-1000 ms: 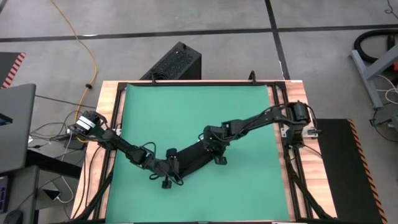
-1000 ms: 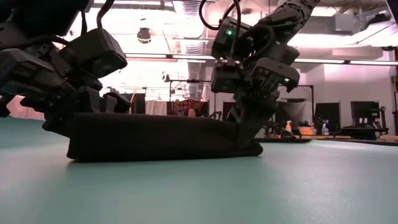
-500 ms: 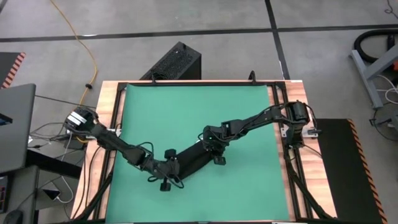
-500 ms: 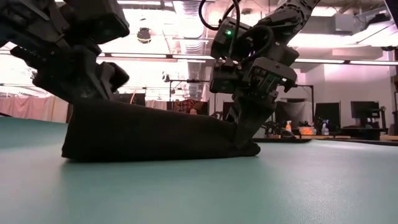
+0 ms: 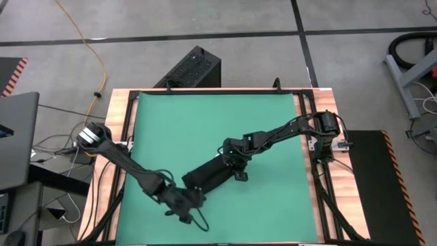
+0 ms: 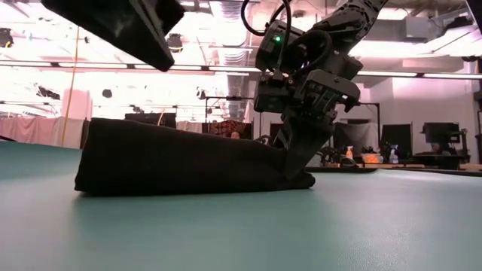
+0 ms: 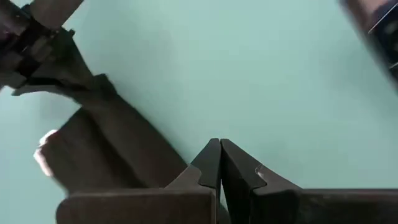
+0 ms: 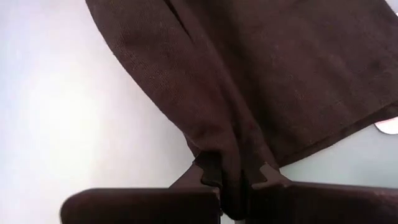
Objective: Roll towel into tight, uniform cylinder
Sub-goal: Roll the black towel
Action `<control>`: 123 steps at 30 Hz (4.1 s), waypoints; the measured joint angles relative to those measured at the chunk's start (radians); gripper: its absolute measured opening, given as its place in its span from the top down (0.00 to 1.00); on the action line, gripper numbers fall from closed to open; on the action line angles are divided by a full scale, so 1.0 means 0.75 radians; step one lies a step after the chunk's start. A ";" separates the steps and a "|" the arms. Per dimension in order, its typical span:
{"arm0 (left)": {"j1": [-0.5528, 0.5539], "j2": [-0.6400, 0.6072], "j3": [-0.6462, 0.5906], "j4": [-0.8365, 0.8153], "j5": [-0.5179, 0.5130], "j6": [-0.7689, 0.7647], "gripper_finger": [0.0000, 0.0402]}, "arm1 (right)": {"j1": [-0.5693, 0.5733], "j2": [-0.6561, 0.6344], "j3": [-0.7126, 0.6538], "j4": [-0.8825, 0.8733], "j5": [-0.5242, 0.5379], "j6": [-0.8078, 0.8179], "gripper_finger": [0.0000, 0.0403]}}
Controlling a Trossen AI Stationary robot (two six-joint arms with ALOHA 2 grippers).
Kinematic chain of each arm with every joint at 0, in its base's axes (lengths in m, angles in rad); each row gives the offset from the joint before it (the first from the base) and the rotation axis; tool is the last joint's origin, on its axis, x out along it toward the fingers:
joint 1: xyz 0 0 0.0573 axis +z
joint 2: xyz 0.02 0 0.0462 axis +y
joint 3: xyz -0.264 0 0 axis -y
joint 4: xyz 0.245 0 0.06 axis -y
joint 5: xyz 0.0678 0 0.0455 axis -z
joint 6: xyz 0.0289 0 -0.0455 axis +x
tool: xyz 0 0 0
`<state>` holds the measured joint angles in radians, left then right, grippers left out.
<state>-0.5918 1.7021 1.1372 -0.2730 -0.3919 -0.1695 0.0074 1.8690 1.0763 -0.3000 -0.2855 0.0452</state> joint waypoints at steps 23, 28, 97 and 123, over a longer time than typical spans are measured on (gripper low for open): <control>-0.002 0.177 0.073 -0.232 -0.131 -0.173 1.00 | 0.000 0.001 0.000 0.004 0.004 -0.002 0.94; -0.003 0.178 -0.027 -0.181 -0.152 -0.253 1.00 | 0.000 0.001 0.000 0.002 0.004 -0.001 0.94; -0.020 0.173 -0.334 -0.007 -0.361 -0.366 1.00 | 0.012 -0.490 -0.052 -0.137 0.119 -0.284 0.52; -0.001 0.174 -0.334 -0.067 -0.357 -0.092 1.00 | -0.021 -0.062 -0.216 0.436 0.133 -0.299 0.93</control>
<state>-0.5929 1.8324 0.8864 -0.3230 -0.6595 -0.2384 -0.0082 1.8223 0.9141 0.0270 -0.1860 -0.1787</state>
